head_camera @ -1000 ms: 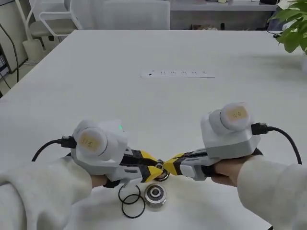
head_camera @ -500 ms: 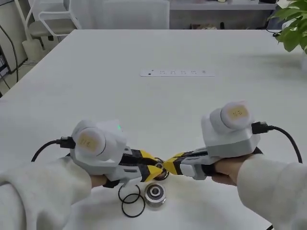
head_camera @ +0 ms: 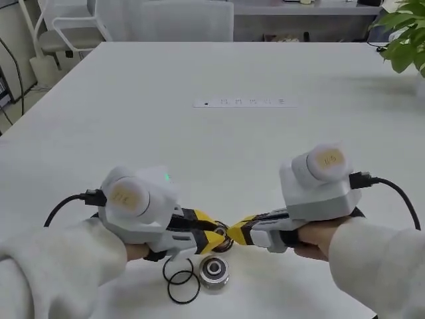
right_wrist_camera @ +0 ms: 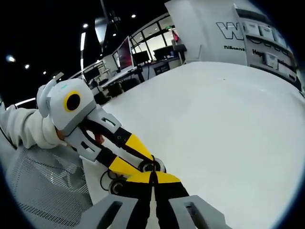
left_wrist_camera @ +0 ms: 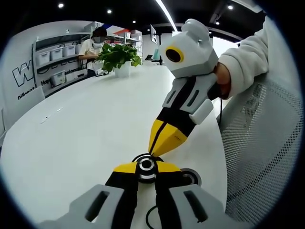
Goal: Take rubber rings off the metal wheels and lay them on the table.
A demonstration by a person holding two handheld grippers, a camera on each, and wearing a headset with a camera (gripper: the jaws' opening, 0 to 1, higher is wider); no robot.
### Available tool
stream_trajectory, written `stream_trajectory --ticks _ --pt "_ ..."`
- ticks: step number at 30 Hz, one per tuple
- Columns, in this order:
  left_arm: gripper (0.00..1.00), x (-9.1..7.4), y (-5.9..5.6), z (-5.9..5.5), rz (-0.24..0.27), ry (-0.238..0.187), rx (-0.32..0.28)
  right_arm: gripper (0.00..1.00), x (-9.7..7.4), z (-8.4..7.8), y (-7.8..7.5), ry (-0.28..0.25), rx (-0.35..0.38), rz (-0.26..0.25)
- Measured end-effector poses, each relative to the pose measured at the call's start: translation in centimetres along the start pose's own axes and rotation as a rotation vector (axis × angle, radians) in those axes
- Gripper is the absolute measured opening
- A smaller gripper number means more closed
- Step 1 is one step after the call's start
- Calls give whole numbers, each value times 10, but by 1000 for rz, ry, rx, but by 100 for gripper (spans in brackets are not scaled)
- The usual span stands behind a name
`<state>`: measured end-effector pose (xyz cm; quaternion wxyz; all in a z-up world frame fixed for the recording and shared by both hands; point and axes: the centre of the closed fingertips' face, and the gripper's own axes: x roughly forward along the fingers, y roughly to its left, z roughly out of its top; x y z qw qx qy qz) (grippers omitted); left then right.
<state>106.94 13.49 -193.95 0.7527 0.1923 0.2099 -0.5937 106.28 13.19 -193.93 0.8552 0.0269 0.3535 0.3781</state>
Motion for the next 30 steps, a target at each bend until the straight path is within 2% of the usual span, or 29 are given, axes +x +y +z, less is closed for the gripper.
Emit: stream_trajectory --ticks 8,11,18,22,25,26,30 --pt "8 -6 0 -1 -10 28 5 0 0 -1 -2 2 7 -7" --pt "8 -11 2 5 -10 12 -4 0 0 0 -2 1 8 -7" --pt "22 -20 5 16 9 -8 -2 0 -1 1 -3 -4 17 -8" --pt "25 -24 4 11 0 31 19 0 -2 2 -3 -9 19 -8" --pt "33 -27 3 8 -8 51 14 0 -2 3 -4 -13 25 -10" --pt "36 -29 3 4 -10 73 -1 0 -2 3 -5 -13 27 -11" --pt "40 -35 1 -2 -25 104 25 0 -3 4 -5 -18 36 -12"
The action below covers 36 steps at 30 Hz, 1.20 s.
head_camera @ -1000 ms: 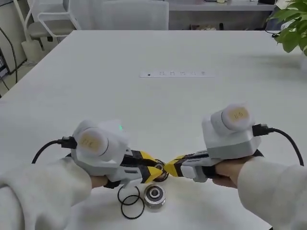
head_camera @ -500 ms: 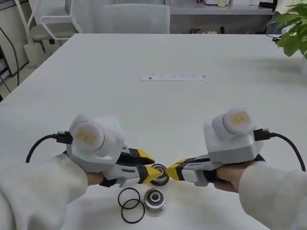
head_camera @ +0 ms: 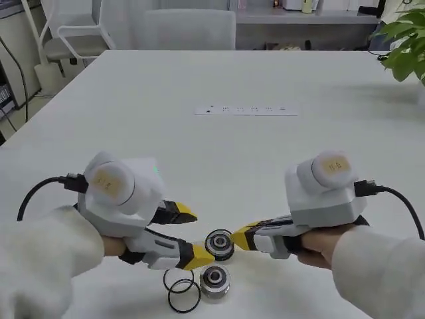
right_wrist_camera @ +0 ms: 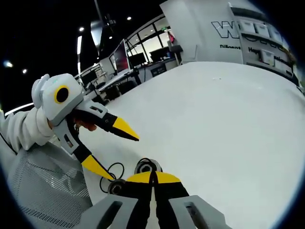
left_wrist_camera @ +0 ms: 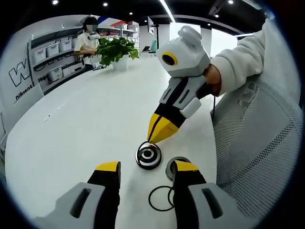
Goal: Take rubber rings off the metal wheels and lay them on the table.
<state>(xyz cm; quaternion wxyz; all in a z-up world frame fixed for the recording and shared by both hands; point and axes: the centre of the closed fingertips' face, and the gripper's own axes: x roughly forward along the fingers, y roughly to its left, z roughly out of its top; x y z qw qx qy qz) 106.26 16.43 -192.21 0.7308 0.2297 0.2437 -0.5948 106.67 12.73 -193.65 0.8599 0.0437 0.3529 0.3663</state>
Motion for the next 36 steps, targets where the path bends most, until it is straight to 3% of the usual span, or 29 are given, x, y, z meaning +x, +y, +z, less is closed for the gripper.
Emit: stream_trajectory --ticks 4,7,11,17,27,36 --pt "44 -8 -1 1 -8 7 -3 0 0 0 0 0 2 0" --pt "44 -16 -1 9 -7 -27 -13 0 0 0 -1 0 8 -1" --pt "48 -26 0 12 7 -46 -19 0 0 -1 -1 1 11 0" --pt "56 -42 -6 5 11 -54 -15 0 0 0 -1 0 16 1" --pt "62 -67 -16 7 9 -154 -92 0 0 1 0 -5 24 6" --pt "67 -79 -19 -7 14 -161 -134 0 -1 2 1 -7 28 11"
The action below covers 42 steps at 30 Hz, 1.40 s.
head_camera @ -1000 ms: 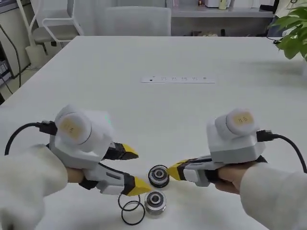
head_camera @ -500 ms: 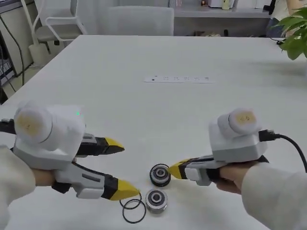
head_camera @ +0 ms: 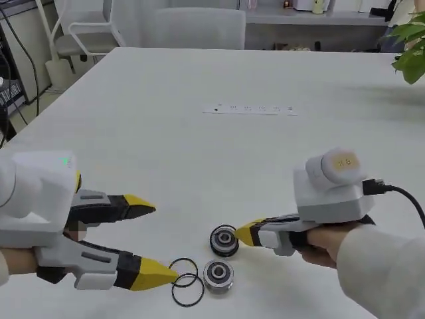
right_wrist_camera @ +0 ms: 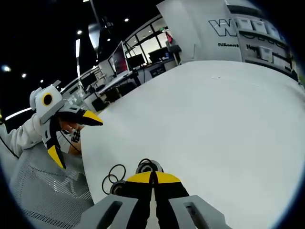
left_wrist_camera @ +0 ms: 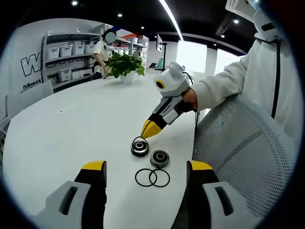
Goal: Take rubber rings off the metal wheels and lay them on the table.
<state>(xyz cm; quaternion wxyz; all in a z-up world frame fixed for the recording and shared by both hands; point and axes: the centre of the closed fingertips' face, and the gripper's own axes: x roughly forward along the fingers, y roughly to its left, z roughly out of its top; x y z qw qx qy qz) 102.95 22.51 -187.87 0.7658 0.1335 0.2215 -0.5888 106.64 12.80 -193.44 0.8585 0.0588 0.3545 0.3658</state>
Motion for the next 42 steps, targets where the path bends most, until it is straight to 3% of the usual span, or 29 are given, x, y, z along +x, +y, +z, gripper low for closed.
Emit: stream_trajectory --ticks 4,8,14,20,25,29,42 --pt "70 -3 0 -9 6 21 8 0 0 0 0 0 0 0" --pt "70 -6 0 -19 6 36 -16 0 0 0 -1 0 3 0" --pt "74 -5 -1 -23 -5 33 -50 0 -1 -1 -1 0 5 -1" --pt "78 -5 -4 -38 -26 62 -86 0 -1 2 1 -10 17 7" --pt "80 -7 -1 -43 -13 51 -126 0 -3 6 2 -28 40 16" --pt "79 -5 -4 -47 -21 74 -123 0 -3 6 3 -26 28 12" --pt "80 -3 -8 -48 -40 84 -133 0 -7 23 17 -75 1 40"
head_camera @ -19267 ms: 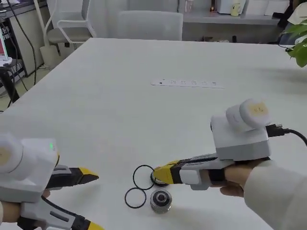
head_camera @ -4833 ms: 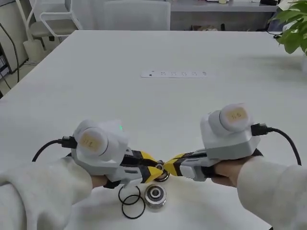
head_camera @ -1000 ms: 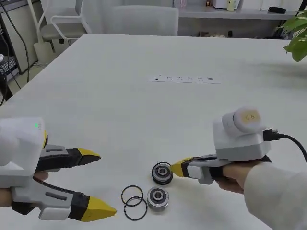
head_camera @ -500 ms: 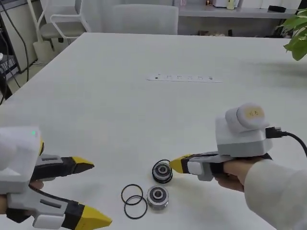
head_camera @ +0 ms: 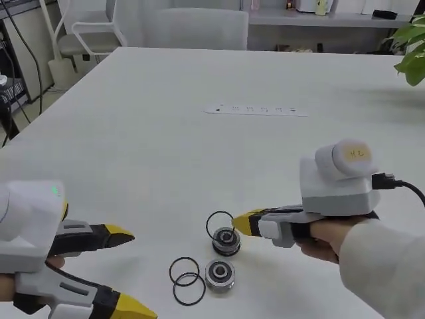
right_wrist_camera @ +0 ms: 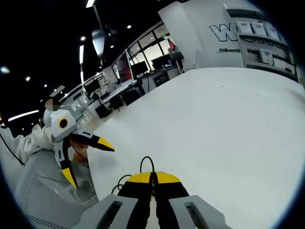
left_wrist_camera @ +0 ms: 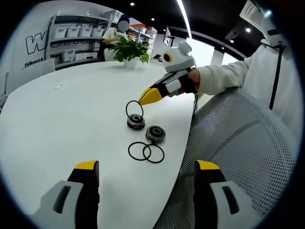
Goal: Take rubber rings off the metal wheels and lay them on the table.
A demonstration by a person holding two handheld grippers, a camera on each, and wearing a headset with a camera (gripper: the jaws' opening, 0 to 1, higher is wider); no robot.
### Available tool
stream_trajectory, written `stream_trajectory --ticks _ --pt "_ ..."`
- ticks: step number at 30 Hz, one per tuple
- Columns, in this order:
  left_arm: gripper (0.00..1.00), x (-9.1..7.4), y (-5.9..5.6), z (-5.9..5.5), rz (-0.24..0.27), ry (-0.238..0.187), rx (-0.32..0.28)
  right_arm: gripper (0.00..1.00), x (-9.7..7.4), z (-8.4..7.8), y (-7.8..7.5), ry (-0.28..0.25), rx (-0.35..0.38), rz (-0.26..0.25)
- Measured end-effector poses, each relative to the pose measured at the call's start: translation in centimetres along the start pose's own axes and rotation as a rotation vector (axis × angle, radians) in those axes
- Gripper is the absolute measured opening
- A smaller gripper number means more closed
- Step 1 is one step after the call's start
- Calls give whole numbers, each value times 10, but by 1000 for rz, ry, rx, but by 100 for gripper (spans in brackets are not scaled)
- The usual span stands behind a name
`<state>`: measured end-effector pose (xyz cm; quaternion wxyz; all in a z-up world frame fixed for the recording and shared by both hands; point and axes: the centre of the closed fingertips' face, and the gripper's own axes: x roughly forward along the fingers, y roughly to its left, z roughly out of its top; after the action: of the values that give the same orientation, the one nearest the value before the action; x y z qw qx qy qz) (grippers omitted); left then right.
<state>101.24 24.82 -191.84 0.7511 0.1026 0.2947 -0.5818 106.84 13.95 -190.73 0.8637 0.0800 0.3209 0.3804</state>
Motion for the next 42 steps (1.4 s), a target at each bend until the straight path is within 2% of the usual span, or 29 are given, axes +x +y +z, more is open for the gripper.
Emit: stream_trajectory --ticks 10,21,26,32,42 --pt "79 1 0 -1 -1 9 -2 0 7 3 30 0 -16 77" --pt "77 3 0 -3 -1 12 -9 0 18 -15 66 62 -98 175" --pt "77 3 -1 -3 -2 13 -11 0 22 -21 74 62 -135 194" --pt "77 3 -1 -4 -2 16 -14 0 29 -38 82 108 -200 212" --pt "76 4 -1 -6 -6 28 -23 0 36 -49 76 137 -257 185"
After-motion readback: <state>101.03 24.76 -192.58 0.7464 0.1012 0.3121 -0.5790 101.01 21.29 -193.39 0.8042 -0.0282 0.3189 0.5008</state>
